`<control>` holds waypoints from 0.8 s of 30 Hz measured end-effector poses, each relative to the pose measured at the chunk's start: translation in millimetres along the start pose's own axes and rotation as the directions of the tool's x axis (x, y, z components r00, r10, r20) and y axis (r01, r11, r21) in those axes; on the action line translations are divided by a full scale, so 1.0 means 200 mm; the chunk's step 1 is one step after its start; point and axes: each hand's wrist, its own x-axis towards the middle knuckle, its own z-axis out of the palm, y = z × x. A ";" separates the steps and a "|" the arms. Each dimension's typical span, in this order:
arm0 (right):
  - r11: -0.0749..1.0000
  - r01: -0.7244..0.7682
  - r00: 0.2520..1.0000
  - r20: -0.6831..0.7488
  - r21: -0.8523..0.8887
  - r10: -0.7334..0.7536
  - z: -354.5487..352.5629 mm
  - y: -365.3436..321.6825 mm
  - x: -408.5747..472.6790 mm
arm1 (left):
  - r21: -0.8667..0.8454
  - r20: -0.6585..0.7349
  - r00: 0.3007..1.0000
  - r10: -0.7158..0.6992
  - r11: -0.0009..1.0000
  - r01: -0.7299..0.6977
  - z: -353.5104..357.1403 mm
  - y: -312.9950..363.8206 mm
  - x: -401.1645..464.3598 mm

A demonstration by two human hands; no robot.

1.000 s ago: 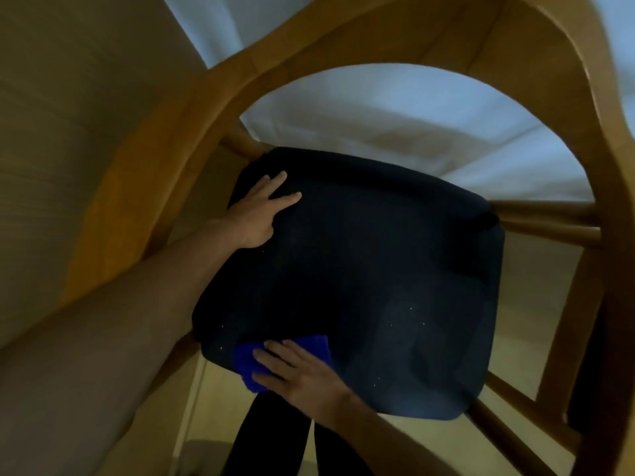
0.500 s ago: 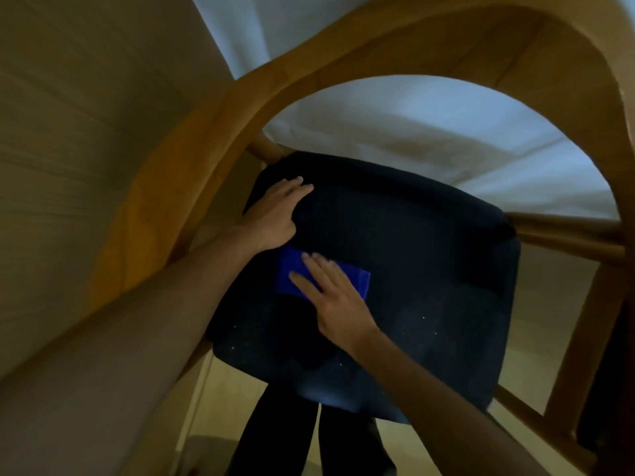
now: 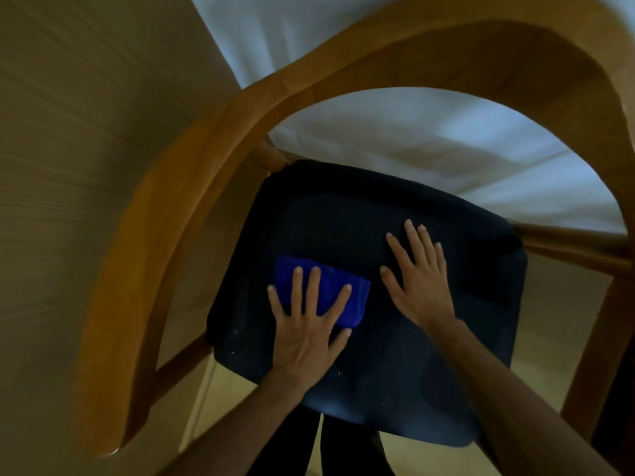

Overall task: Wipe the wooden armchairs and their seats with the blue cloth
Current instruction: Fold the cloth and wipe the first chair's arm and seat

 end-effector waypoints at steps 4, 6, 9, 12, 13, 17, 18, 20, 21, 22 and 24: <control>1.000 -0.002 0.999 -0.033 0.022 0.003 0.02 0.00 -0.01 | -0.100 -0.017 0.993 -0.114 0.989 0.112 0.02 0.06 0.00; 1.000 0.009 1.000 -0.030 0.026 -0.008 0.02 0.01 0.00 | -0.111 -0.058 0.991 -0.121 0.987 0.114 0.02 0.06 0.09; 0.999 0.028 0.999 -0.027 0.033 -0.028 0.00 0.02 0.00 | -0.084 -0.162 0.983 -0.085 0.994 0.072 0.02 0.01 0.18; 0.999 0.026 0.999 -0.033 0.035 -0.025 0.01 0.03 0.00 | -0.069 -0.235 0.971 -0.040 0.997 0.024 0.01 -0.05 0.25; 0.999 0.024 0.999 -0.037 0.036 -0.023 0.01 0.02 0.00 | -0.068 -0.238 0.971 -0.024 0.998 0.008 -0.01 -0.06 0.28; 0.999 0.021 0.999 -0.042 0.034 -0.020 0.02 0.03 0.00 | -0.139 -0.100 0.995 0.002 0.990 -0.016 -0.19 -0.07 0.39; 0.999 0.023 0.999 -0.042 0.033 -0.021 0.02 0.04 0.00 | -0.147 -0.065 0.998 0.016 0.989 -0.026 -0.21 -0.09 0.38; 0.999 0.022 0.999 -0.042 0.030 -0.021 0.02 0.04 -0.01 | -0.163 -0.078 0.992 0.100 0.980 -0.112 -0.21 -0.15 0.32; 0.999 0.023 0.999 -0.036 0.029 -0.022 0.02 0.04 -0.01 | -0.126 -0.102 0.982 0.159 0.977 -0.171 -0.19 -0.18 0.28; 0.999 0.023 0.999 -0.030 0.028 -0.022 0.02 0.05 -0.01 | -0.056 -0.116 0.970 0.215 0.973 -0.222 -0.15 -0.20 0.25; 0.999 0.022 0.999 -0.027 0.029 -0.022 0.02 0.05 0.00 | 0.079 -0.142 0.948 0.283 0.958 -0.275 -0.08 -0.22 0.23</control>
